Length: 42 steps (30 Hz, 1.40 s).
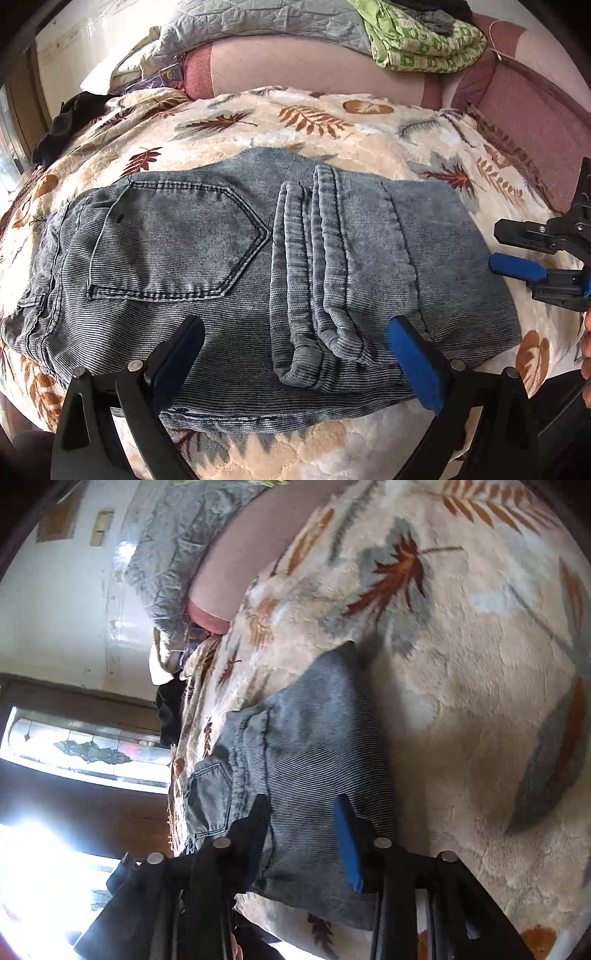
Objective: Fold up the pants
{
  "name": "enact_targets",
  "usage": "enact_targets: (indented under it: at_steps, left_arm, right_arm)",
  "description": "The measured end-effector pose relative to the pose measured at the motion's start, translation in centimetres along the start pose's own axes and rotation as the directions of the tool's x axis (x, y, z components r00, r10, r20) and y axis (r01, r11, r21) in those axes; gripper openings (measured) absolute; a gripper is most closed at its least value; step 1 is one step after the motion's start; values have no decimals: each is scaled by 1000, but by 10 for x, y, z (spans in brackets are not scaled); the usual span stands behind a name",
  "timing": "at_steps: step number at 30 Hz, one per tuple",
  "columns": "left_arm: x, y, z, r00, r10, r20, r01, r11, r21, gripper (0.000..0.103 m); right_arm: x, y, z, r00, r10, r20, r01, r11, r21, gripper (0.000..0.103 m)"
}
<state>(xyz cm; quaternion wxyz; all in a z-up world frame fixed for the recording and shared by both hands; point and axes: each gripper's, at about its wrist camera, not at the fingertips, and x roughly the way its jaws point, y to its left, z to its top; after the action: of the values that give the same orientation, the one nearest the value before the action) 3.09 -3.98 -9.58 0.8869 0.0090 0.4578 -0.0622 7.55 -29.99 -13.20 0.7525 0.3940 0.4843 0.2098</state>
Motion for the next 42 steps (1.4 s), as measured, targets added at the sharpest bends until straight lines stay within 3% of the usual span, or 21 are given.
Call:
enact_targets:
  at_steps: [2, 3, 4, 5, 7, 11, 13, 14, 15, 19, 23, 26, 28, 33, 36, 40, 42]
  left_arm:
    - [3, -1, -2, 1000, 23, -8, -23, 1000, 8, 99]
    - [12, -2, -4, 999, 17, -45, -17, 1000, 15, 99]
    - [18, -3, -5, 998, 18, -60, -17, 1000, 23, 101]
    - [16, -3, -5, 999, 19, -41, -18, 999, 28, 101]
    - [7, -2, -1, 999, 17, -40, -16, 1000, 21, 100]
    - [-15, 5, -1, 999, 16, 48, -16, 1000, -8, 100]
    - [-5, 8, -5, 1000, 18, 8, -18, 1000, -21, 100]
    - [9, 7, -8, 998, 18, -65, -19, 1000, -13, 101]
    - [12, 7, -9, 997, 27, -69, -27, 1000, -3, 101]
    - [-19, 13, -2, 999, -30, 13, 30, 998, -60, 101]
    - [-59, 47, -1, 987, -85, 134, 110, 975, -193, 101]
    - [-82, 95, -9, 975, -77, 206, 147, 925, -349, 101]
    - [-88, 134, -20, 972, -68, 226, 169, 868, -467, 101]
    - [-77, 224, -53, 964, -112, 243, 258, 632, -731, 100]
    - [-67, 253, -64, 948, -164, 274, 319, 532, -784, 100]
    - [-56, 267, -65, 923, -219, 317, 385, 482, -787, 100]
    - [-48, 270, -65, 919, -234, 317, 392, 464, -795, 100]
  right_arm:
    - [-4, 7, -10, 1000, 25, 13, -25, 999, -34, 72]
    - [1, 5, -17, 1000, -8, 1, 8, 999, -45, 74]
    - [11, -1, -23, 997, -61, -40, 59, 997, -52, 74]
    - [16, -5, -28, 997, -62, -43, 59, 996, -64, 74]
    - [6, 0, -29, 999, -39, 1, 39, 997, -60, 74]
    - [-11, 21, -32, 998, 44, 47, -37, 990, -140, 74]
    - [-2, 18, -41, 999, 41, 3, -40, 985, -168, 74]
    - [8, 9, -46, 1000, -14, -25, 9, 986, -169, 74]
    - [19, 1, -50, 998, -38, -55, 29, 987, -157, 73]
    - [0, 14, -47, 999, 37, 30, -30, 978, -205, 73]
    - [-5, 14, -45, 996, 37, 83, -18, 978, -210, 73]
    - [4, 16, -45, 997, 32, 68, -17, 977, -211, 73]
    - [8, 21, -48, 998, 31, 60, -16, 974, -228, 73]
    - [20, 32, -50, 998, 36, 52, -21, 967, -253, 73]
    - [27, 35, -50, 999, 35, 41, -23, 967, -255, 73]
    - [36, 41, -53, 999, 24, 29, -15, 960, -279, 73]
    - [38, 42, -54, 999, 13, 31, -4, 957, -291, 73]
